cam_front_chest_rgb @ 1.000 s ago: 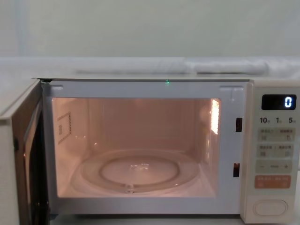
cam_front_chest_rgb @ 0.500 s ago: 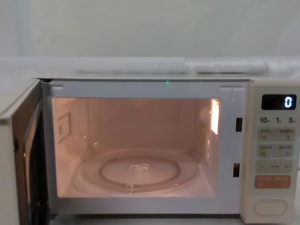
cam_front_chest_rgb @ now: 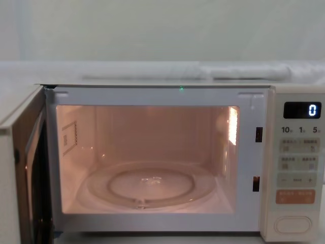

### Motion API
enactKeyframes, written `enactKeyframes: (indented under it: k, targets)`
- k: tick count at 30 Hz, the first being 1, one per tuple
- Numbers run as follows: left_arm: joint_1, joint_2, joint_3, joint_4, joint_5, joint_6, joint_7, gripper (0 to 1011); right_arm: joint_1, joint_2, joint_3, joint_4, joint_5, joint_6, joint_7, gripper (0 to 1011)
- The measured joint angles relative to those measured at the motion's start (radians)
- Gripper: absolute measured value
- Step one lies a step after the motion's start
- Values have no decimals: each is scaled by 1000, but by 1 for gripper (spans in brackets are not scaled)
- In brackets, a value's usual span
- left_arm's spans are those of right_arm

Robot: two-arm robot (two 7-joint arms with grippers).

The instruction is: Press the button to open the microwave door with one hand; close the microwave door with the other hand.

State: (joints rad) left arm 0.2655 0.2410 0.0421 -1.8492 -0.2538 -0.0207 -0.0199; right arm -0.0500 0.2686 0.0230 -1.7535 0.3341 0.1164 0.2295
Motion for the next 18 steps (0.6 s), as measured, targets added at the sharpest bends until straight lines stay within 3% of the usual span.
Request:
enactKeyframes:
  k: [12,18]
  targets:
    - [1,0,-1,-1,-1,1,-3,0,0,0,0,0,0,0,0,1002]
    - [34,1,-44,-46,-32,34,-40,0,0,0,0,0,0,0,0,1002]
